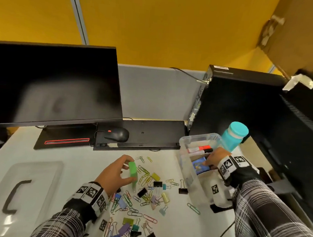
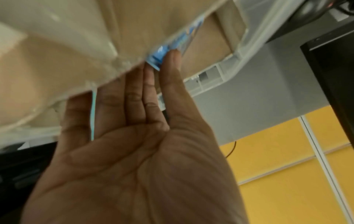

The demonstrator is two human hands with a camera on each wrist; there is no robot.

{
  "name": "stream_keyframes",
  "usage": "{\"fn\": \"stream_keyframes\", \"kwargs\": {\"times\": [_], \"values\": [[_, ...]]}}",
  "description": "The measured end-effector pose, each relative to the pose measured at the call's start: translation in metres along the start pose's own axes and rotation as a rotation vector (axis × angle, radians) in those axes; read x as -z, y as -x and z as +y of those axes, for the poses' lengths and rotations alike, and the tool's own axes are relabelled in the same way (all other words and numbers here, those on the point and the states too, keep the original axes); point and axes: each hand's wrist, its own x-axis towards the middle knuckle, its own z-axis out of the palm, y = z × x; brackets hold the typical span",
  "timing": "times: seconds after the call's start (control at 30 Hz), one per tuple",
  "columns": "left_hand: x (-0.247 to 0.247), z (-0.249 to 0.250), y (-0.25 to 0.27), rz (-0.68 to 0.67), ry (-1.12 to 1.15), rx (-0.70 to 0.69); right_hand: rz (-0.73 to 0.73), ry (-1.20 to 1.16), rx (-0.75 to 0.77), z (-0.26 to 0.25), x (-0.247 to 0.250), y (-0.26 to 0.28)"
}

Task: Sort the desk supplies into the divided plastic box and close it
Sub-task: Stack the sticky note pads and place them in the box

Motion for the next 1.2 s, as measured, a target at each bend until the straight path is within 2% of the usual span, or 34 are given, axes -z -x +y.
{"fn": "stream_keyframes", "kwargs": {"times": [0.1,0.23,0.3,0.43,0.53,0.63,0.73,0.83,0.93,1.0,1.1,1.13,1.2], "values": [[-0.011,0.005,0.002,0.004,-0.002,-0.009,-0.020,0.058,0.002,0.001,-0.005,-0.004],[-0.021,0.011,0.005,0.021,-0.003,0.007,-0.032,0.117,0.091,0.003,-0.002,-0.008],[-0.024,0.016,0.007,0.020,0.007,0.003,-0.015,0.090,0.152,0.007,0.000,-0.009],[-0.028,0.037,0.008,0.058,0.060,-0.035,0.020,0.007,0.151,0.010,0.012,0.003],[-0.035,0.064,0.005,0.078,0.169,-0.091,-0.006,-0.109,0.333,0.015,0.022,0.023],[-0.049,0.100,-0.002,0.068,0.292,-0.148,-0.220,-0.414,0.482,0.015,0.021,0.051],[-0.068,0.130,-0.012,0.064,0.337,-0.213,-0.545,-0.655,0.430,0.012,0.017,0.067],[-0.083,0.143,-0.025,0.056,0.292,-0.261,-0.640,-0.804,0.402,0.021,0.023,0.063],[-0.093,0.145,-0.036,0.015,0.136,-0.265,-0.543,-0.840,0.384,0.035,0.033,0.045],[-0.103,0.144,-0.040,-0.063,0.016,-0.253,-0.330,-0.768,0.330,0.047,0.037,0.027],[-0.116,0.139,-0.041,-0.141,-0.109,-0.292,0.088,-0.340,0.223,0.058,0.038,0.001],[-0.120,0.137,-0.040,-0.162,-0.155,-0.300,0.148,-0.177,0.204,0.057,0.038,-0.005],[-0.124,0.133,-0.040,-0.185,-0.232,-0.292,0.141,0.063,0.170,0.049,0.033,-0.009]]}}
